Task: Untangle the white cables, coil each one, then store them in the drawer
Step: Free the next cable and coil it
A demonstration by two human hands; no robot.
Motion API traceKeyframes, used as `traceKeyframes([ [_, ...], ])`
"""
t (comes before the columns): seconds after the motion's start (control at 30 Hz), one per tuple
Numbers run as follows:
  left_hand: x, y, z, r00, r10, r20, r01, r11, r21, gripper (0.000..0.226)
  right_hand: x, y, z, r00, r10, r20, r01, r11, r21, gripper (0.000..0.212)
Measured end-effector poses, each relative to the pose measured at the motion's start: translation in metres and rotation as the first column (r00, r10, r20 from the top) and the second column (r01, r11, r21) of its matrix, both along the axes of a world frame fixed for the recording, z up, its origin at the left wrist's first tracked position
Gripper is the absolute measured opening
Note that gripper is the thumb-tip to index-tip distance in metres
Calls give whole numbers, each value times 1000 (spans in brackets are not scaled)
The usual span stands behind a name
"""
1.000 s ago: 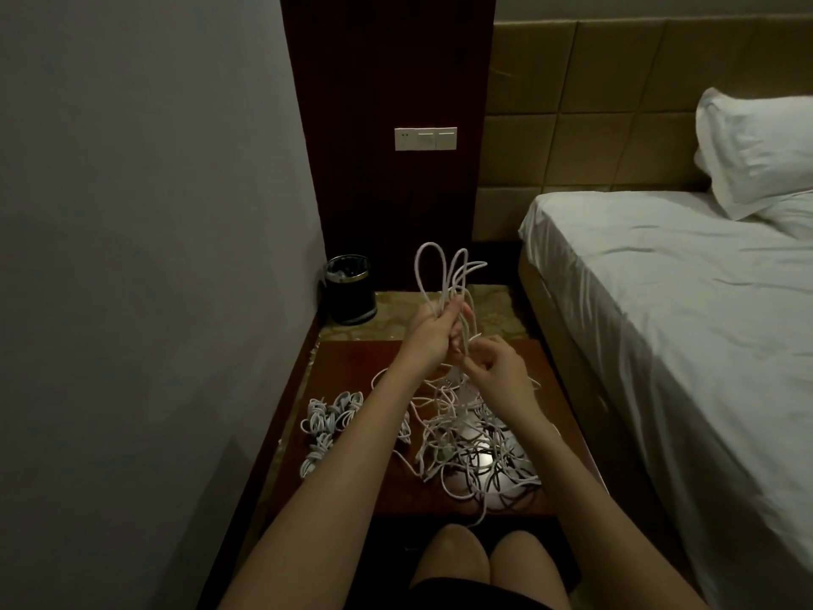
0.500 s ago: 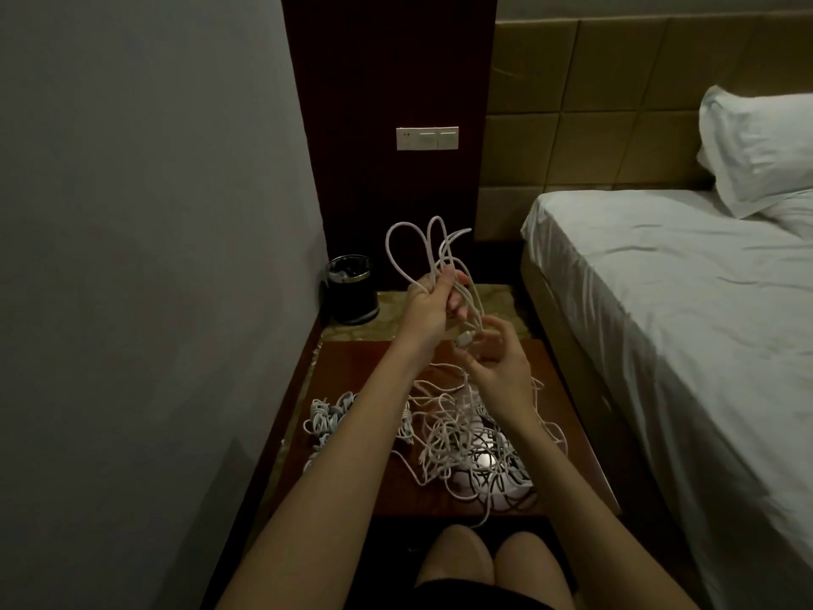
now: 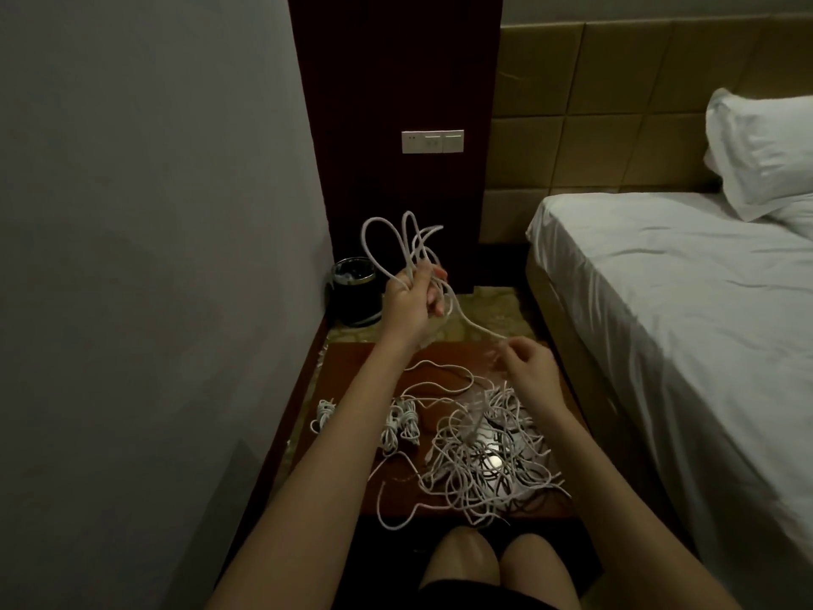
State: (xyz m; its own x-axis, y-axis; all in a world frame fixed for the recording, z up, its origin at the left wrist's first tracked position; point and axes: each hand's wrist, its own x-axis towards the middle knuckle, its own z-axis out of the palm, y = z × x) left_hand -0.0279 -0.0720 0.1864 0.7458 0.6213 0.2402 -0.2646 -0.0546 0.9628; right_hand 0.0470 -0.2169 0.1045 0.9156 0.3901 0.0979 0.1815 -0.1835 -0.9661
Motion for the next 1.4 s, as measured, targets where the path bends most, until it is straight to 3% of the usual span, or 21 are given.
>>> traceKeyframes([
  [0.1,-6,0,-21,992,7,-123,11,990,143,31,2,-5,23,996,-44,-72,59,973,221,15],
  [0.3,-4,-18,-48,948,-73,-308,84,996,22,26,-7,-2,79,998,68,-19,-52,892,448,13],
  [0.37,-2,-30,-45,944,-131,-304,121,991,-51,29,-10,2,90,992,126,-8,-107,871,480,10],
  [0.53,0,-40,-36,952,-222,-211,170,956,-239,22,-11,1,89,990,137,-11,-116,874,472,6],
  [0.67,-8,-37,-34,953,-274,-132,208,905,-372,19,-10,-12,69,998,46,-30,-32,936,351,7],
  [0.77,-14,-37,-30,917,-380,-118,321,882,-344,29,-15,-21,55,994,89,-68,-64,951,302,19],
  [0.93,-29,-40,-40,876,-445,-188,336,841,-424,33,-23,-37,69,1000,-2,-4,3,939,345,11],
  [1.07,-41,-49,-48,819,-519,-243,377,808,-453,45,-26,-53,86,997,20,68,-40,953,301,12],
  [1.17,-47,-56,-41,840,-507,-191,370,794,-482,38,-34,-59,84,997,34,66,-44,986,164,15],
  [1.4,-64,-66,-32,866,-499,-36,380,704,-600,34,-60,-83,67,989,121,-84,-118,992,35,21],
])
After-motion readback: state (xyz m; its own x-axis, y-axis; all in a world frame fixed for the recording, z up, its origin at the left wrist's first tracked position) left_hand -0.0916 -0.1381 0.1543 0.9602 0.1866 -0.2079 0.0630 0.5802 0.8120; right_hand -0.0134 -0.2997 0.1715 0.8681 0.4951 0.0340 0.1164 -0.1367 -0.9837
